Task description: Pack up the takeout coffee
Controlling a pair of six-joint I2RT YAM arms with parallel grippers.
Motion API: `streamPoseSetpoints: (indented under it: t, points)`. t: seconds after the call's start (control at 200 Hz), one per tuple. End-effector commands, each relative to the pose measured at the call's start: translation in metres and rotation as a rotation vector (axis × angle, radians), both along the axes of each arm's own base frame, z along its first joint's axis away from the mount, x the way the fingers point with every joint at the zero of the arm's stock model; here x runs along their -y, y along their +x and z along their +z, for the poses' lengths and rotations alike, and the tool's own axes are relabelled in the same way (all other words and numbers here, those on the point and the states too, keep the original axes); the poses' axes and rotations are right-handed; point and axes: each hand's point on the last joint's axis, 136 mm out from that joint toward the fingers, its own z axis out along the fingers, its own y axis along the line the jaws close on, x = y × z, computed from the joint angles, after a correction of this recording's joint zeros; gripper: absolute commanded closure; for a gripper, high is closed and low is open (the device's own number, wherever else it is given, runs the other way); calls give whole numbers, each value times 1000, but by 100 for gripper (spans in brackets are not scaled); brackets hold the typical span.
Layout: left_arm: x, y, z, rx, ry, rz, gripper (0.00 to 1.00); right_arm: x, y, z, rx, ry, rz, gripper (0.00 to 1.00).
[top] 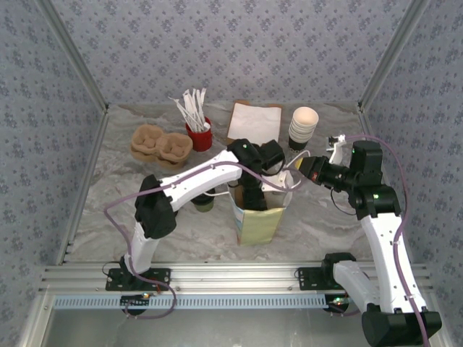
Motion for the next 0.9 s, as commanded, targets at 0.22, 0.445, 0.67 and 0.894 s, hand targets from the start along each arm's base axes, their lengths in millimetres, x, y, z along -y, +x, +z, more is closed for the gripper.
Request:
streamPoseSetpoints:
  t: [0.22,0.445,0.67,0.894]
  points:
    - [-6,-13,87,38,-158,47,15,0,-3,6,15,-8,11,99]
    - [-2,-2,140,125,-289,124,14,0,-2,7,19,-7,8,99]
    - [-9,13,208,218,-452,267,14,6,4,12,31,-30,-24,99]
    - [-42,43,259,340,-562,487,13,18,14,27,66,-75,-101,99]
